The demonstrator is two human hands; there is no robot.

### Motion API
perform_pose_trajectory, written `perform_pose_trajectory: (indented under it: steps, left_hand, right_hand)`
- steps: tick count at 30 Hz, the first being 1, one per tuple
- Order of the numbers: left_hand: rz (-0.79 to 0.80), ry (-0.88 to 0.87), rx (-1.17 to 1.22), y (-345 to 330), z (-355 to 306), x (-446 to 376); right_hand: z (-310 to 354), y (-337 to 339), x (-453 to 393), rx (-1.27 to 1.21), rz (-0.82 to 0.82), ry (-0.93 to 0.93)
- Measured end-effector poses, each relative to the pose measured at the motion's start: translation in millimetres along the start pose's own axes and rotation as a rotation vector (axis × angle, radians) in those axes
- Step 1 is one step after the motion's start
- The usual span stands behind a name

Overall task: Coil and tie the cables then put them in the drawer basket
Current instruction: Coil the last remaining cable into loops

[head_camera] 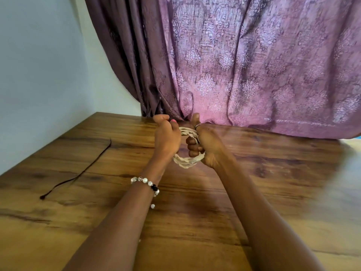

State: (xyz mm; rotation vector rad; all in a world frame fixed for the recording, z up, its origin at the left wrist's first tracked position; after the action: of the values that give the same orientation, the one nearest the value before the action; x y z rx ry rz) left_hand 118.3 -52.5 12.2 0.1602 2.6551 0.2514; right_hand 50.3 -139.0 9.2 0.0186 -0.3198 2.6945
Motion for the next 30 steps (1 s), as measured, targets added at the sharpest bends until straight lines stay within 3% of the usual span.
perform_pose_trajectory:
  steps: [3, 8, 11, 14, 17, 21, 23, 26, 30]
  left_hand:
    - [0.007, 0.035, 0.056, -1.6, -0.8, 0.6]
    - [0.082, 0.275, 0.258, -6.5, 11.3, -0.8]
    - [0.199, 0.424, 0.379, -5.2, 9.7, 4.5]
    - [0.291, 0.453, 0.401, 5.6, 7.8, 7.6]
    - [0.25, 0.381, 0.175, 32.1, 15.6, -4.3]
    - [-0.017, 0.164, -0.274, 105.8, 34.2, -27.7]
    - [-0.092, 0.158, -0.548, 140.8, 49.2, -31.9]
    - [-0.031, 0.265, -0.794, 169.7, 67.6, -27.9]
    - [0.129, 0.352, -0.832, 183.4, 82.8, -18.7]
  right_hand:
    - [0.4, 2.0, 0.0, 0.113, -0.039, 0.152]
    - [-2.6, 5.1, 3.2, 0.324, 0.054, 0.384]
    - [-3.4, 6.7, 5.2, 0.354, 0.012, 0.457]
    - [-10.4, 6.9, 3.2, 0.305, -0.038, 0.432]
    - [-20.6, 3.1, -0.3, 0.254, -0.055, 0.373]
    - [-28.1, -0.8, -2.9, 0.198, -0.054, 0.298]
    - [-29.7, -1.9, -2.8, 0.175, -0.049, 0.27]
    - [-29.9, -5.0, -2.6, 0.141, -0.039, 0.246]
    - [-33.0, -11.9, -2.9, 0.163, -0.01, 0.262]
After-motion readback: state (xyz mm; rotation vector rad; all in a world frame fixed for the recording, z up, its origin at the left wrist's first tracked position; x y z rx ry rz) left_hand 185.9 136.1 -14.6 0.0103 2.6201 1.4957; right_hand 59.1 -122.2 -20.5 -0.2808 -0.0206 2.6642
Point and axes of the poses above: each hand's wrist, its own x-axis away from the middle knuckle, its own y-axis out of the back of the hand, z = x × y, the point moved 3 cm from there along -x, towards the middle knuckle, and after that the axes turned 1 degree about x, right-handed, at the moved point
